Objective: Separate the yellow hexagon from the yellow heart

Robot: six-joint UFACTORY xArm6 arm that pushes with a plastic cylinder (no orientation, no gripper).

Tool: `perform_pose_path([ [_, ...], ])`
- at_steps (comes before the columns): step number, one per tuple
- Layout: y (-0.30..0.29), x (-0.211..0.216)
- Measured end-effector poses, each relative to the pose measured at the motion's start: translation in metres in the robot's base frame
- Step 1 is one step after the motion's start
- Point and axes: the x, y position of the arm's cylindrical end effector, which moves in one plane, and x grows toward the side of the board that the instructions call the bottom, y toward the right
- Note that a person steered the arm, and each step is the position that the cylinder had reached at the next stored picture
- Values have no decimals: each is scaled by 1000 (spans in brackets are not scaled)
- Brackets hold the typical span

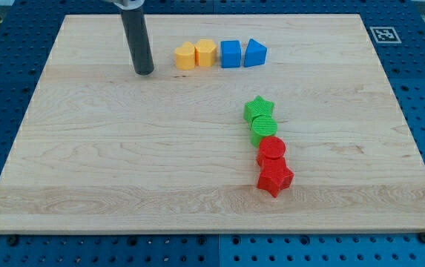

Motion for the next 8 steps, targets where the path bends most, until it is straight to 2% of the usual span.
perform_pose_path([
  [1,1,-17],
  [8,115,-43],
])
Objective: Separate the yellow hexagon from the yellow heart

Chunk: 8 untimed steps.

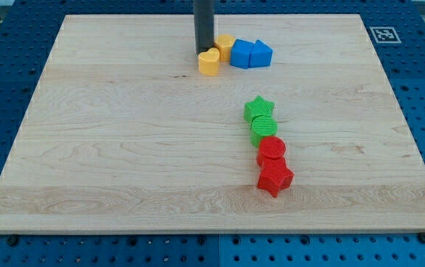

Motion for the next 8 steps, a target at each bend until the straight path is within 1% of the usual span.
perform_pose_path([
  [3,58,-10],
  [4,76,-24],
  [5,76,-48],
  [6,96,-58],
  [7,104,-67],
  [8,92,-87],
])
